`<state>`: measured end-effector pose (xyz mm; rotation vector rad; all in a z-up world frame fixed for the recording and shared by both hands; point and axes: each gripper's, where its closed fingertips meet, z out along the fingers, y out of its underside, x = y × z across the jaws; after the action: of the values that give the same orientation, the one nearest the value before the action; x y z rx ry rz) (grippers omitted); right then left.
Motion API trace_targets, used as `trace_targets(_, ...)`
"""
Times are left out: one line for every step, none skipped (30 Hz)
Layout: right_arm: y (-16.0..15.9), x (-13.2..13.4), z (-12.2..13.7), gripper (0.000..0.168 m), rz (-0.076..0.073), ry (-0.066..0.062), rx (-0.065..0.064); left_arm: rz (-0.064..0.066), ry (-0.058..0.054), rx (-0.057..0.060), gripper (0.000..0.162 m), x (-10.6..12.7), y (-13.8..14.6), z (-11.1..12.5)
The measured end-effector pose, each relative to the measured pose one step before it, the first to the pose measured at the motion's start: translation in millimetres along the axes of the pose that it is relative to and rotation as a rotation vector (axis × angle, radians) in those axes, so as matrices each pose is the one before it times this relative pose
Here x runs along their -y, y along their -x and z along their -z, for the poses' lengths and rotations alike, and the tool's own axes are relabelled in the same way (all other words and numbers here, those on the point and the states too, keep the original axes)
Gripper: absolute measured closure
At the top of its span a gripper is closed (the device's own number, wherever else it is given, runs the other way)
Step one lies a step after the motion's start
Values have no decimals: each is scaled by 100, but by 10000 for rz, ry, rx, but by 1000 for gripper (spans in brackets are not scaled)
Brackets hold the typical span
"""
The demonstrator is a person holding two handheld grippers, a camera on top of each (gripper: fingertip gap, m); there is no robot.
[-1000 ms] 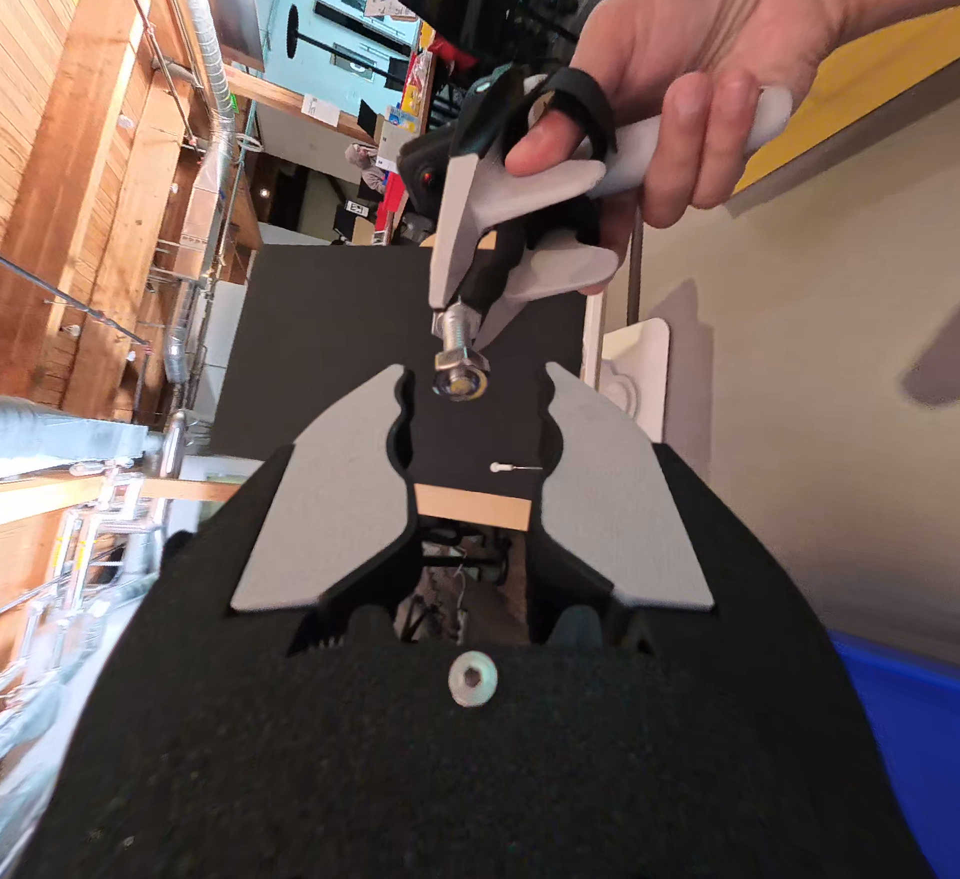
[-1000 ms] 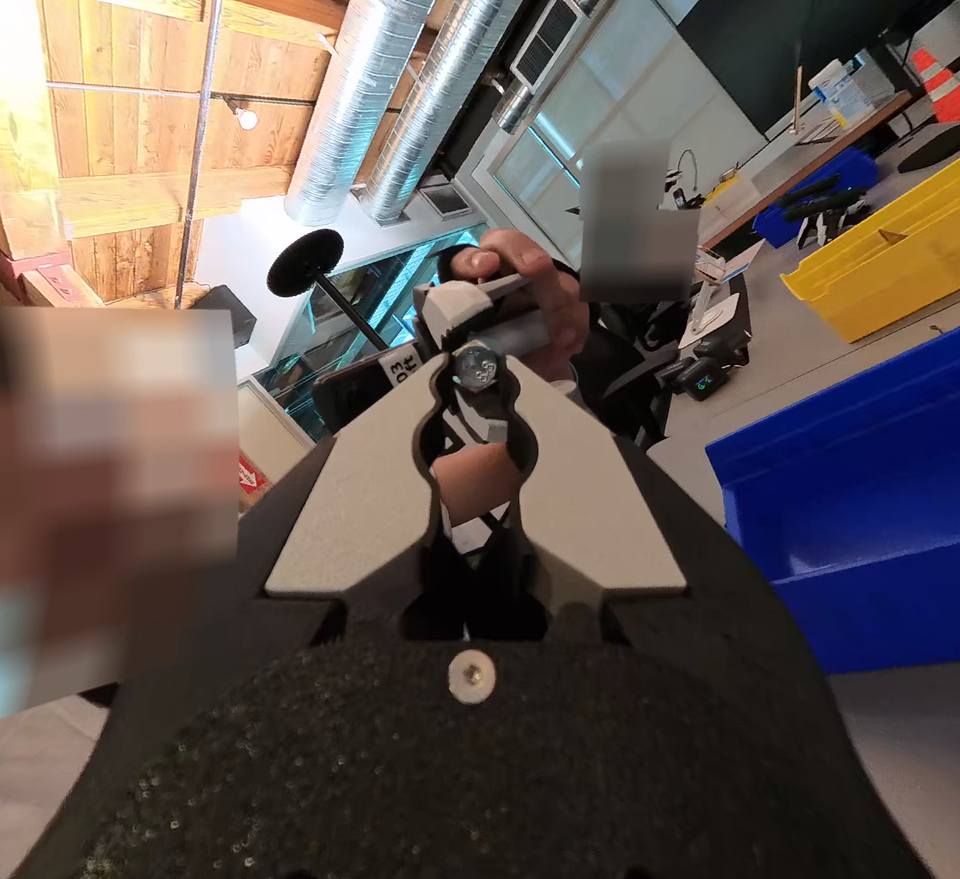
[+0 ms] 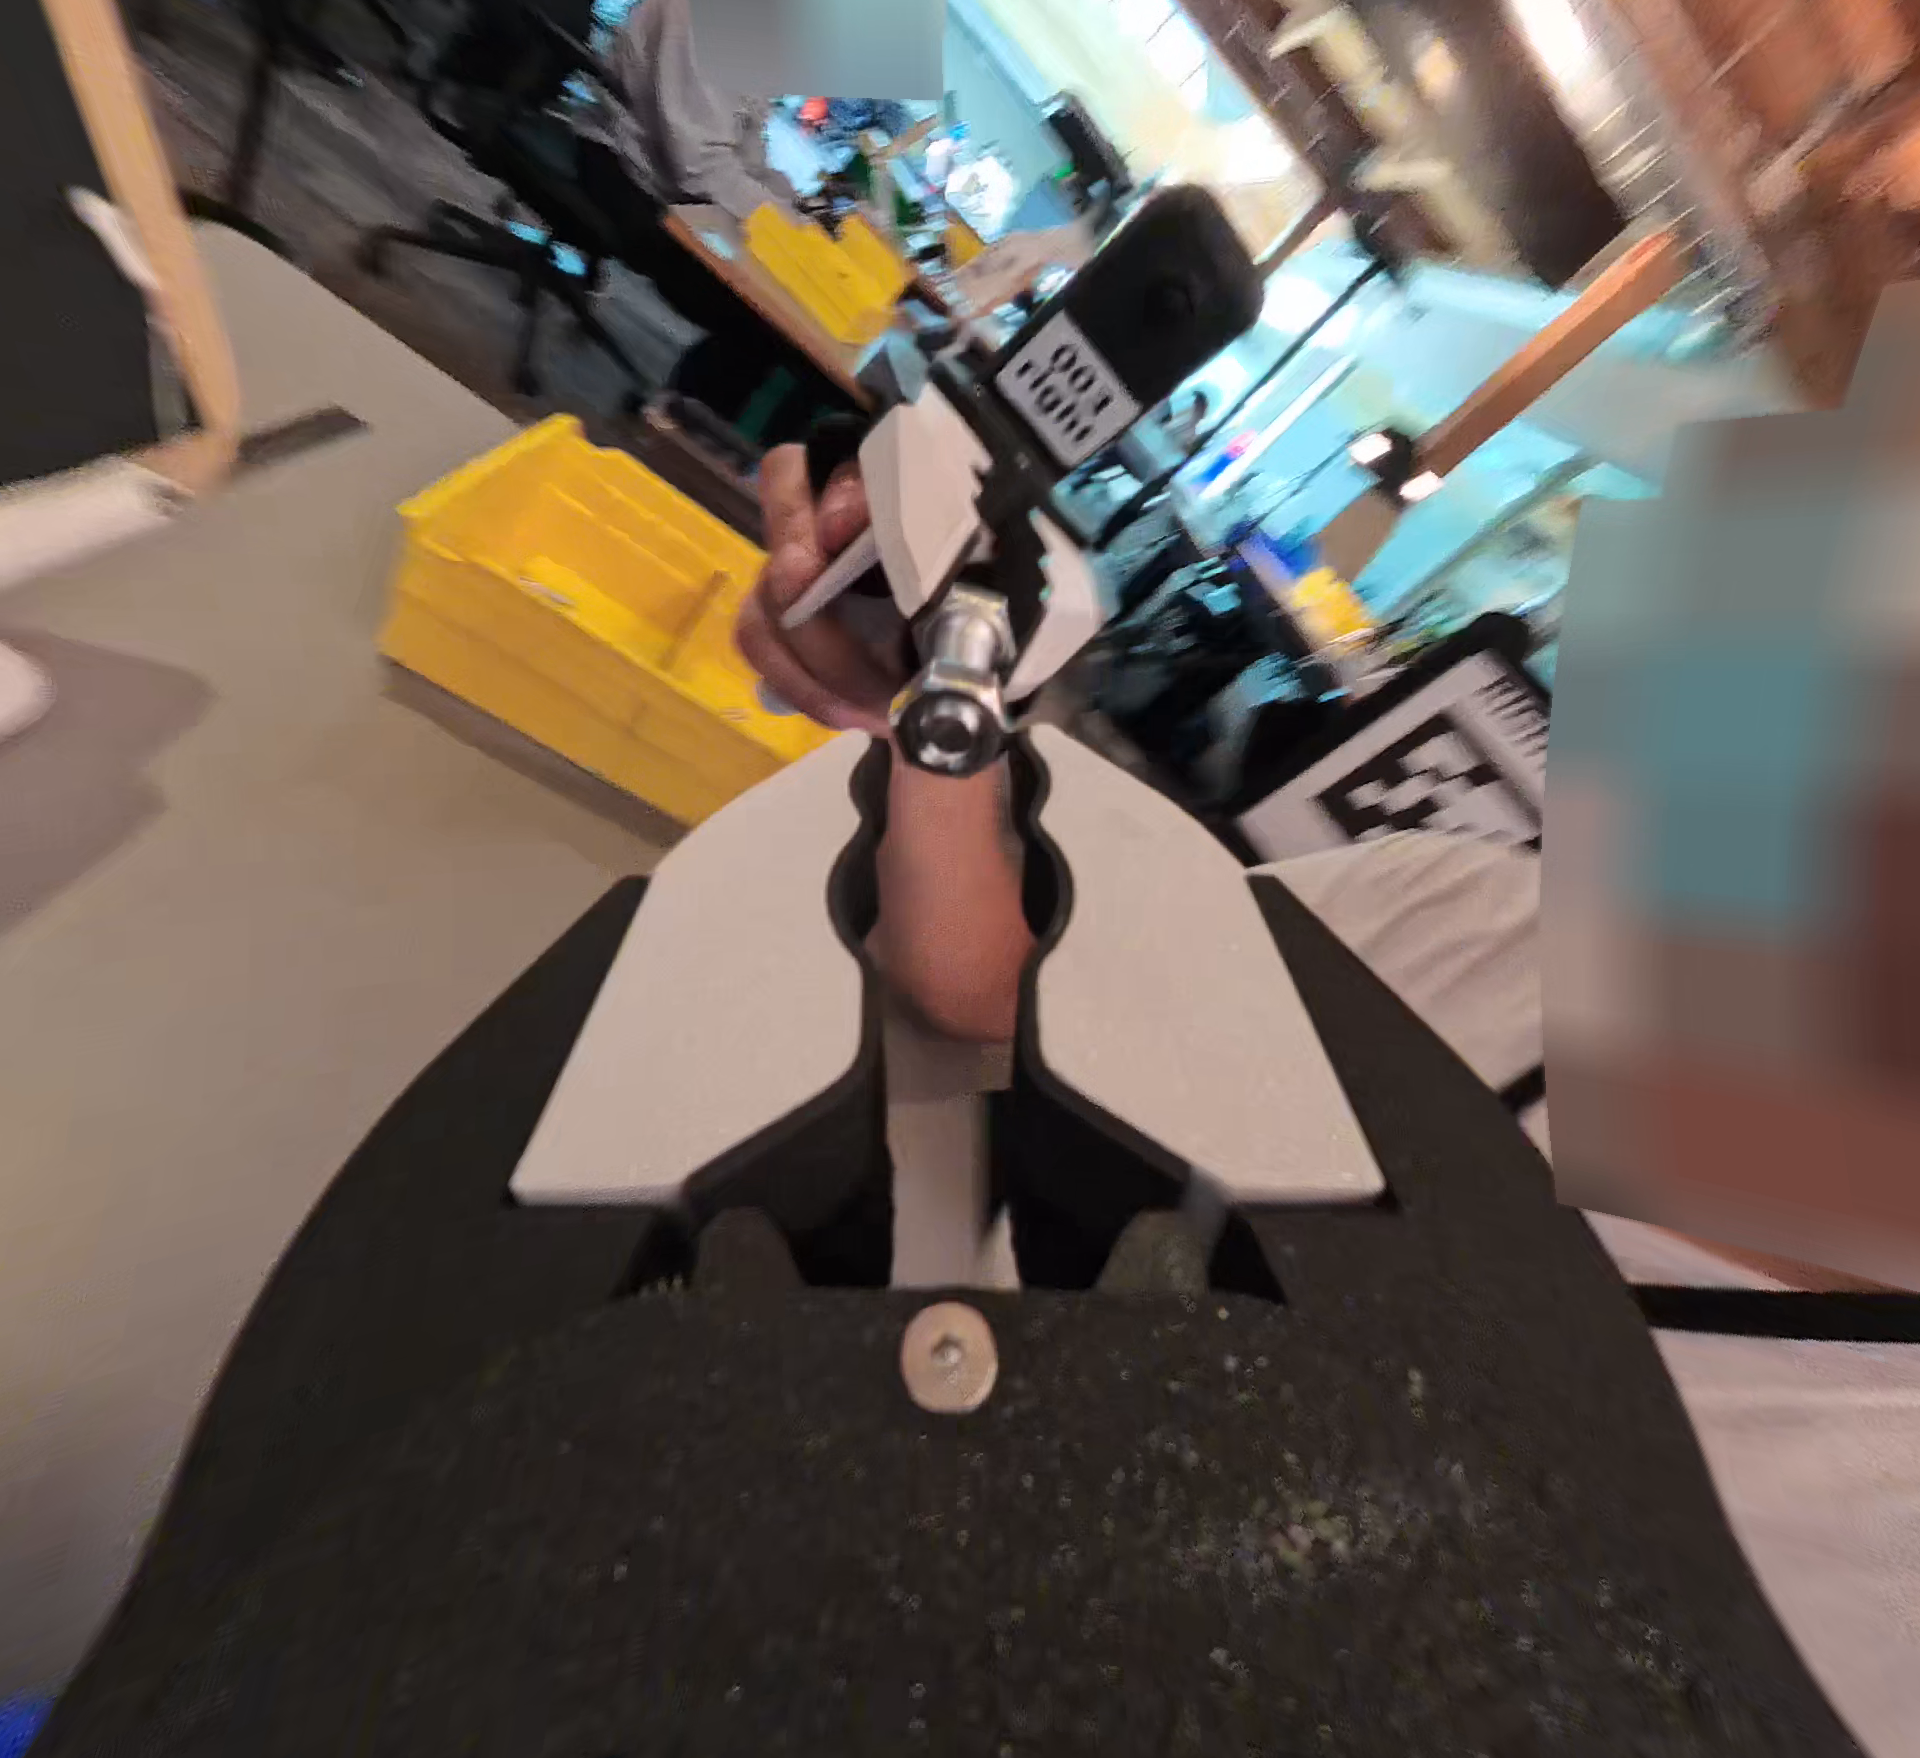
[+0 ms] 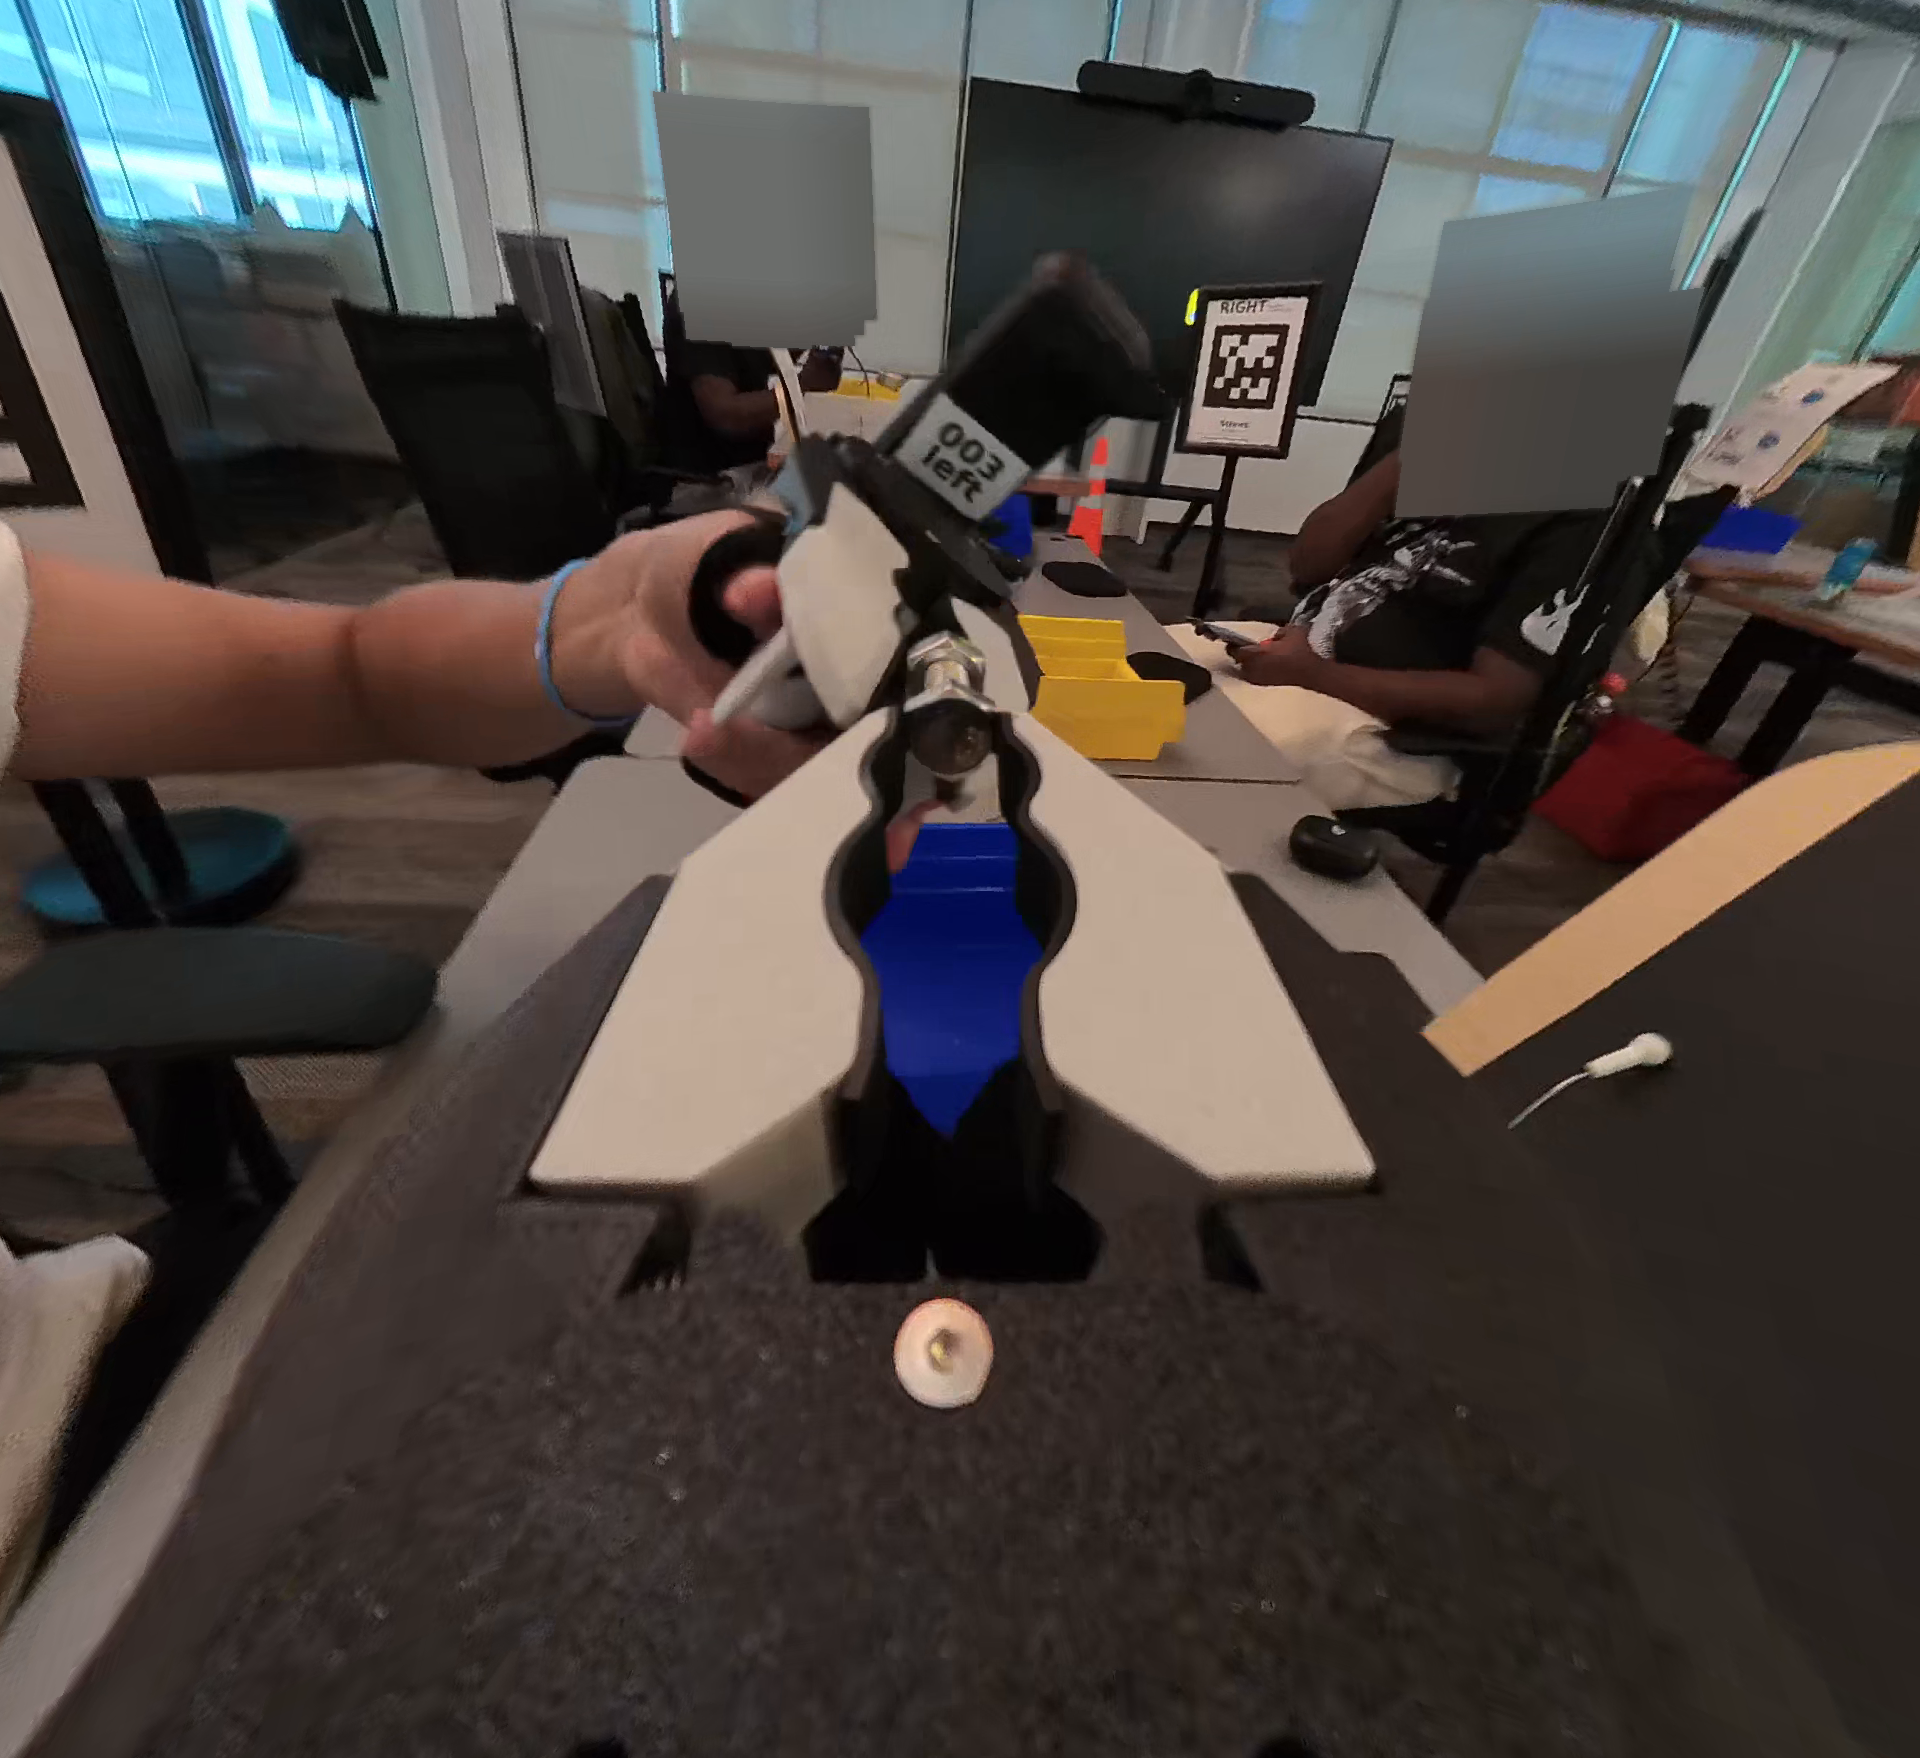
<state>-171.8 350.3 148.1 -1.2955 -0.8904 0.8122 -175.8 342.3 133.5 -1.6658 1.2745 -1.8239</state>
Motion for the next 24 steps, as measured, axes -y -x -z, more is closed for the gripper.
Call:
trace_targets(-226, 69, 58, 152, -441, -90, 9, -856, 187, 715, 136, -128, 588, 11)
trace_targets(-229, -8, 62, 151, -483, -54, 40, -869, 183, 765, 133, -129, 592, 51)
trace_targets(-221, -109, 52, 152, -528, -3, 70, -845, 109, 782, 131, -19, 572, 105)
trace_targets(-169, -153, 44, 151, -558, 28, 123, -826, -53, 730, 131, 233, 447, 152)
trace_targets(-171, -55, 52, 152, -583, -36, 139, -901, -135, 686, 128, 365, 334, 181)
trace_targets(-166, 69, 64, 152, -639, -131, 154, -1045, -106, 724, 125, 367, 314, 197)
trace_targets(-79, 95, 61, 151, -700, -141, 232, -1205, -76, 737, 123, 356, 246, 194)
trace_targets(48, 101, 55, 152, -746, -118, 333, -1375, -14, 678, 118, 270, 69, 162)
trace_targets(102, 116, 56, 151, -747, -120, 384, -1399, 107, 692, 114, 181, -21, 181)
trace_targets(187, 180, 59, 152, -683, -157, 441, -1294, 163, 736, 116, 161, -40, 231)
trace_targets(214, 222, 68, 152, -577, -191, 447, -1242, 160, 550, 120, 228, -243, 206)
trace_targets(186, 101, 40, 152, -404, -108, 381, -1048, 218, 291, 119, 214, -441, 147)
trace_targets(71, -45, -26, 152, -254, -4, 247, -681, 220, 45, 119, 246, -558, 96)
trace_targets(-9, -52, -86, 152, -162, -17, 121, -409, 129, -176, 113, 287, -709, 64)
trace_targets(81, 27, -142, 153, -119, -80, 134, -299, 105, -113, 108, 216, -534, 26)
trace_targets(264, 115, -178, 153, -170, -153, 233, -379, 148, 111, 104, 67, -210, -12)
trace_targets(235, 53, -216, 152, -197, -103, 213, -515, 244, 216, 102, -156, -95, -68)
trace_targets(45, 26, -222, 152, -104, -101, 49, -478, 313, 251, 99, -266, -62, -123)
trace_targets(-100, 15, -206, 152, 52, -95, -105, -323, 265, 331, 98, -224, 67, -131)
trace_targets(-115, 44, -202, 152, 148, -102, -166, -156, 166, 365, 98, -97, 121, -111)
trace_targets(-26, 155, -177, 152, 129, -201, -129, 14, 142, 461, 100, -84, 278, -101)
trace_targets(154, 198, -181, 152, 63, -223, -4, 113, 108, 560, 105, -46, 431, -64)
trace_targets(284, 298, -146, 152, 48, -317, 81, 109, -72, 433, 110, 135, 227, -28)
trace_targets(250, 121, -158, 152, -22, -187, 77, 79, -186, 420, 113, 241, 236, 36)
